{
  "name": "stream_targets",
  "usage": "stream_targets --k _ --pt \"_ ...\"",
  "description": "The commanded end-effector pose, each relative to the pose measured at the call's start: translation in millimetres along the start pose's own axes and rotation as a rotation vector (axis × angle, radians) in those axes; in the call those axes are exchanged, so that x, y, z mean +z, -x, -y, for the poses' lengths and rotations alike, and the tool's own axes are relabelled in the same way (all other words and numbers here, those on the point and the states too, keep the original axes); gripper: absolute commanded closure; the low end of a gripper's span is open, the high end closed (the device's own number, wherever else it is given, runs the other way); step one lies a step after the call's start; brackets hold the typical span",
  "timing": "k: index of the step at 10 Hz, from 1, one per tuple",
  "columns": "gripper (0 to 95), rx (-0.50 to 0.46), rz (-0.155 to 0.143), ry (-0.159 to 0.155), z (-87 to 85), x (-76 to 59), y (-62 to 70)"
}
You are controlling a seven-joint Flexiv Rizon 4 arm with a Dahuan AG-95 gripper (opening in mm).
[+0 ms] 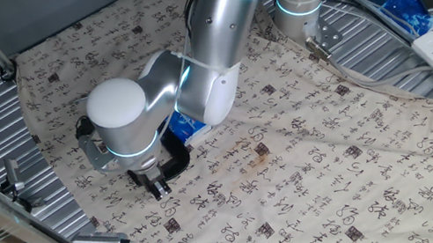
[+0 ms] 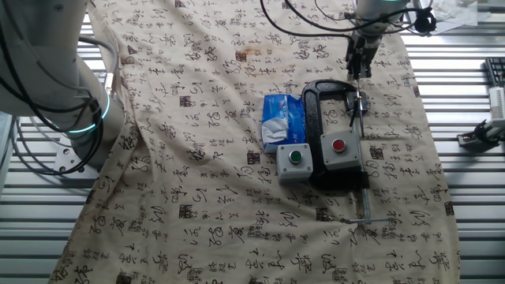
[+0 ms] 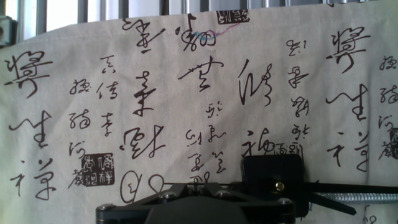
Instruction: Turn the hands of a clock
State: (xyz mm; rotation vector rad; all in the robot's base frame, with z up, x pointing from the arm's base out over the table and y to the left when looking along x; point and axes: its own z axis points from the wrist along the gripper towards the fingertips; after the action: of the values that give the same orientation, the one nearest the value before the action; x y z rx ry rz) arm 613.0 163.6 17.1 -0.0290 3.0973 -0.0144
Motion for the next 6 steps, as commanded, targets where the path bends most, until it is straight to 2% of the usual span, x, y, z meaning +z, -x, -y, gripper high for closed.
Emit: stream_targets --k 1,6 --pt "95.0 0.004 -0.002 0.002 -1.6 -0.6 1.2" --pt "95.0 0.009 -0.002 0.004 -3.9 -0.7 5.5"
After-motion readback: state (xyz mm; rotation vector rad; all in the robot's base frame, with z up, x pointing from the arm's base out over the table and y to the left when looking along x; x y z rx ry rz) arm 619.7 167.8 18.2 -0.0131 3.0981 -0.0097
